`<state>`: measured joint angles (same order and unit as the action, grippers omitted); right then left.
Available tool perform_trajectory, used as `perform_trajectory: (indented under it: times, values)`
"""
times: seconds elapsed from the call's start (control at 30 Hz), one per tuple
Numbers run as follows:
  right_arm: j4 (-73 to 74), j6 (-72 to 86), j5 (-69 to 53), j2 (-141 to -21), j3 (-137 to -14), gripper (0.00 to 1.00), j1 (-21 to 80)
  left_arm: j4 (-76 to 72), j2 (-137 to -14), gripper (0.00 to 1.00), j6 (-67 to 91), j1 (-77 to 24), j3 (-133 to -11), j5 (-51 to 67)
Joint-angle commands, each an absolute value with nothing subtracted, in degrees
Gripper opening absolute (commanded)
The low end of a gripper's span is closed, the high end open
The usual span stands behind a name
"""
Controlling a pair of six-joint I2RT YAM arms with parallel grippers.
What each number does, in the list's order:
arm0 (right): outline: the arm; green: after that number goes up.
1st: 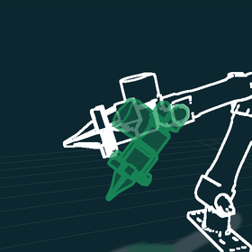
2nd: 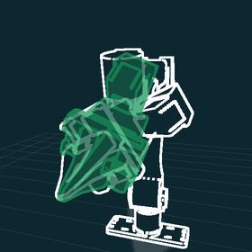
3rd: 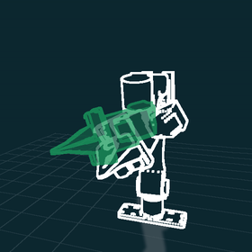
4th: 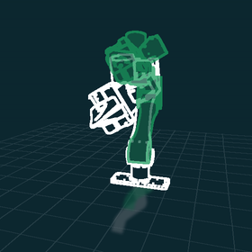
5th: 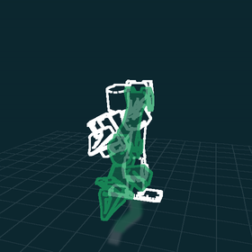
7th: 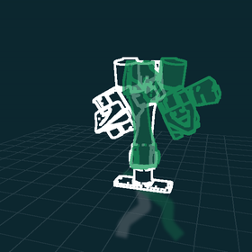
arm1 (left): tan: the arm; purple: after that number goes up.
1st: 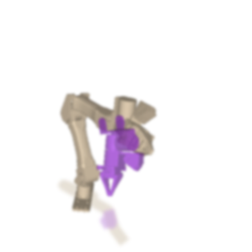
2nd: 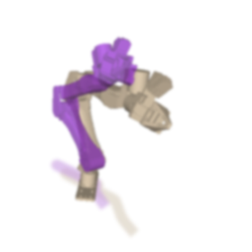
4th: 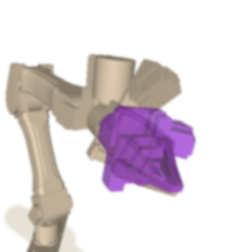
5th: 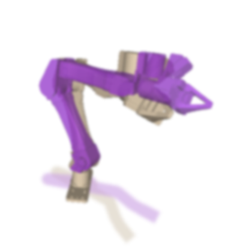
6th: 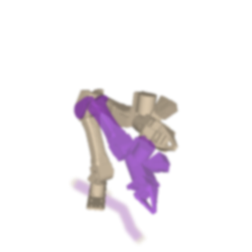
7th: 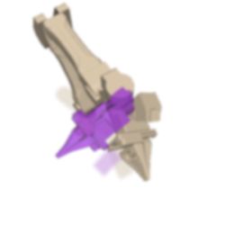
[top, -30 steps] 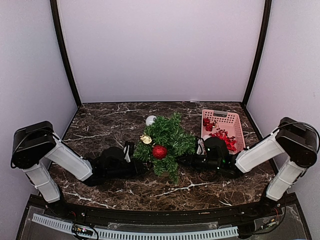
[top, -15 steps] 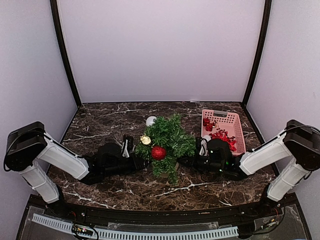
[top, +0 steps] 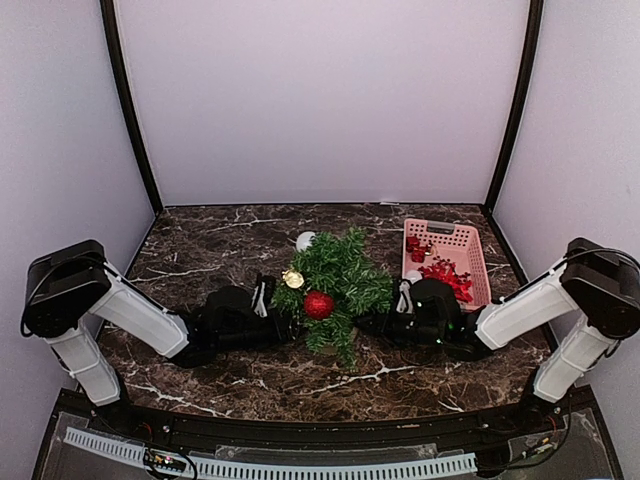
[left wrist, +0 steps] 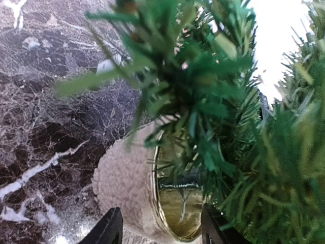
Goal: Decorate the small christmas tree
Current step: Turn around the Christmas tree at the center of the board.
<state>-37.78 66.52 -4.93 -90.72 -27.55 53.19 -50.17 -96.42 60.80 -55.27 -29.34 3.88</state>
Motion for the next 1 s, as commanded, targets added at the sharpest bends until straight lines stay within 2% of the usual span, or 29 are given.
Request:
perform_trajectory:
  times: [0.0,0.33,0.97]
  values:
    - [-40.7,66.0,-6.0,-92.0,-28.7,0.28,53.8,-51.9,-97.9,0.53,60.0,-55.5,-31.1,5.4]
    - [-41.6,66.3,-6.6,-93.0,-29.4,0.18,54.9,-49.2,-99.7,0.43,57.4,-54.8,-33.3,3.8]
    - [-42.9,71.1,-4.9,-96.9,-32.1,0.19,60.1,-48.8,-101.2,0.40,52.6,-51.6,-36.6,3.0]
